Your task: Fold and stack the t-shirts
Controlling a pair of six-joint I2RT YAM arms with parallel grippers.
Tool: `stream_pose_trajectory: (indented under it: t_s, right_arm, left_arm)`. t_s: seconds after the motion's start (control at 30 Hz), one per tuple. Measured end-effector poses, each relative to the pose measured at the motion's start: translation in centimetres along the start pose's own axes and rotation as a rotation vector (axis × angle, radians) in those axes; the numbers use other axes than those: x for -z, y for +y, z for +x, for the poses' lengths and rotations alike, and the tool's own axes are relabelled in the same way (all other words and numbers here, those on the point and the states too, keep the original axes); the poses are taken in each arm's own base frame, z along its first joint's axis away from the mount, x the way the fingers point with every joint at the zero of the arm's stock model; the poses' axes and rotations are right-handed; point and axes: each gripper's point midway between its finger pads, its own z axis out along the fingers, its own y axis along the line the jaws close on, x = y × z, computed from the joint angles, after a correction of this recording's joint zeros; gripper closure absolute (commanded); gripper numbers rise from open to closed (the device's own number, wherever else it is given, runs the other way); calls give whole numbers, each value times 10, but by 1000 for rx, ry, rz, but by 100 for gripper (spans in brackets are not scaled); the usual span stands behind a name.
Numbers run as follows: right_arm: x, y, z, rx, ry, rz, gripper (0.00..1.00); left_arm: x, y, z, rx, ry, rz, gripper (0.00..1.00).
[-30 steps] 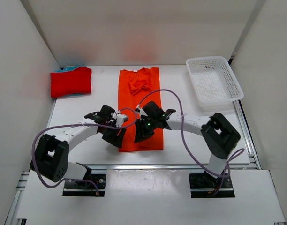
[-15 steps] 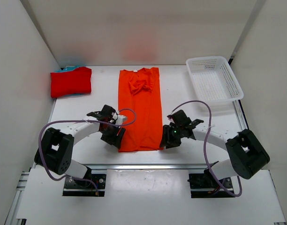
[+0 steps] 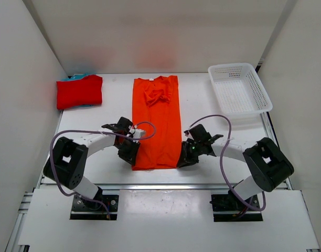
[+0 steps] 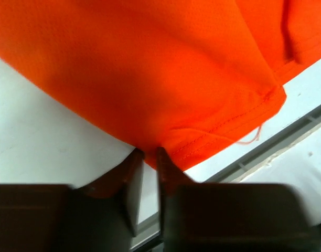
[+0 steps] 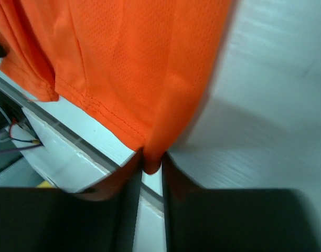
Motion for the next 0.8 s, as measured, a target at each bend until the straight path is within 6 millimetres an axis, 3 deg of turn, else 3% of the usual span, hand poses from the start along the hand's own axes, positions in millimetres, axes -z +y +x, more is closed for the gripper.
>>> stream_pose_trajectory:
  t_s: [0.07,0.17,0.33,0.43,0.53,0.63,0.8]
  right_arm:
    - [0,-3,-3,-20,-5,-8,100]
    - [3,-7,-8,-45,-17,-13,100]
    - [11,-5,-15,-26,-8,-24,100]
    - [25,13,-37,11,-33,-61,100]
    - [44,34,-71,60,-95,-105,100]
    - [61,52,-111,100,-160,-153,100]
    - [63,52,-178,103,-191,-175,100]
  left_arm:
    - [-3,-1,-1,6,9,14,88]
    - [-5,-4,-3,11,25,32,100]
    - [-3,-6,-7,-1,59,42,100]
    - [6,-4,-19,-11,59,39,100]
    - [22,-1,-49,-35,6,31,100]
    - [43,4,-90,-51,-79,18,100]
    - [69,33,-160,-16,-209,-7,100]
